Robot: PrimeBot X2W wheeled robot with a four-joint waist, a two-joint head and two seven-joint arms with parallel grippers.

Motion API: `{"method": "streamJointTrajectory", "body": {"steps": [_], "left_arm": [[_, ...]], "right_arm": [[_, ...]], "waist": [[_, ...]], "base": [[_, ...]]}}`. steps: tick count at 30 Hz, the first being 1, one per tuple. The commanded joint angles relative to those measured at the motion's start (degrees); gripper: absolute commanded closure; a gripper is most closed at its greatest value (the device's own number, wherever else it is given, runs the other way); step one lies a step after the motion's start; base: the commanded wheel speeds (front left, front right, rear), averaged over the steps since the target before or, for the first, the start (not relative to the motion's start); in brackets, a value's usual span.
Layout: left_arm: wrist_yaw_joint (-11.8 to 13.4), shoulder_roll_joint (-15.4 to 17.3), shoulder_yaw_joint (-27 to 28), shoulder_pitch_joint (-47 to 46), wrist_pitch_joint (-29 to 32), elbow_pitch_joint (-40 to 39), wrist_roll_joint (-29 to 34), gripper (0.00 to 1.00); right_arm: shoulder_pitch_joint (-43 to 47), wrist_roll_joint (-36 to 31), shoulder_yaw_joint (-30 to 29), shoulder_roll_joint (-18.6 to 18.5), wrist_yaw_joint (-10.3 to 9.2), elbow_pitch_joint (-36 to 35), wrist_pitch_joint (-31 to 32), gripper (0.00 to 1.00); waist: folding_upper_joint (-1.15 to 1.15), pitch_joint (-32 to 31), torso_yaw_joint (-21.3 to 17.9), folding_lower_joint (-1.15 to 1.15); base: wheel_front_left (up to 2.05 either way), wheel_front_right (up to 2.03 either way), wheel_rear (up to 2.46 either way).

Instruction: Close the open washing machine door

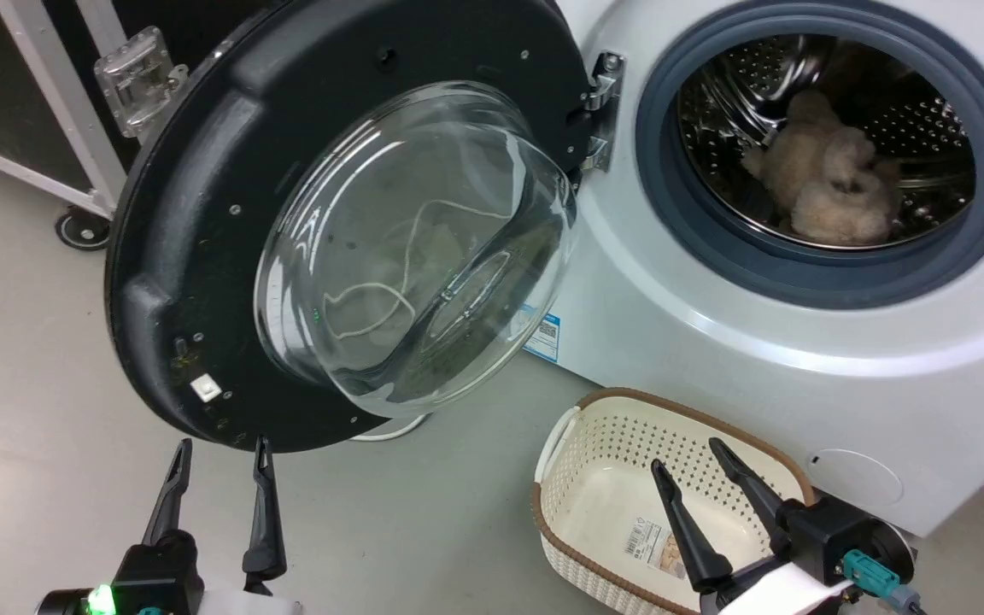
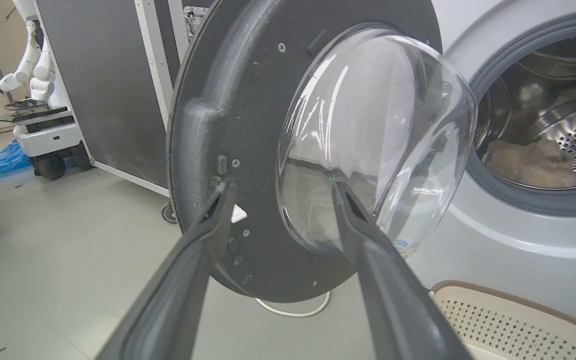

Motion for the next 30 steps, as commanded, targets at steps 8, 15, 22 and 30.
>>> {"method": "streamJointTrajectory", "body": {"steps": [8,15,22,30], "left_arm": [[-0.84,0.22,-0.29,0.93,-1.4,-1.08,-0.37,1.0],[-2.05,0.11,1.84,-1.3,-2.24,-5.53,-2.91,1.0],[-7.41,2.02,5.77,-9.69,-3.08,-4.92,-7.98,1.0],[-9.41,5.85,18.05,-23.28,0.18,4.89,-27.03,1.0]], "right_arm": [[-0.46,0.96,0.67,-0.07,0.05,0.84,-1.38,0.0],[0.63,1.03,-0.07,-0.04,0.05,0.94,-2.22,0.0],[2.29,0.07,-1.34,-0.33,0.05,-0.21,-3.06,0.0],[0.24,0.2,-0.14,-1.54,0.06,-1.03,-4.0,0.0]], "waist": [[0.0,0.03,1.94,0.0],[0.0,0.64,3.99,0.0],[0.0,3.64,5.55,0.0],[0.0,8.91,1.36,0.0]], "base": [[0.0,0.0,0.0],[0.0,0.0,0.0],[0.0,0.0,0.0],[0.0,0.0,0.0]]}}
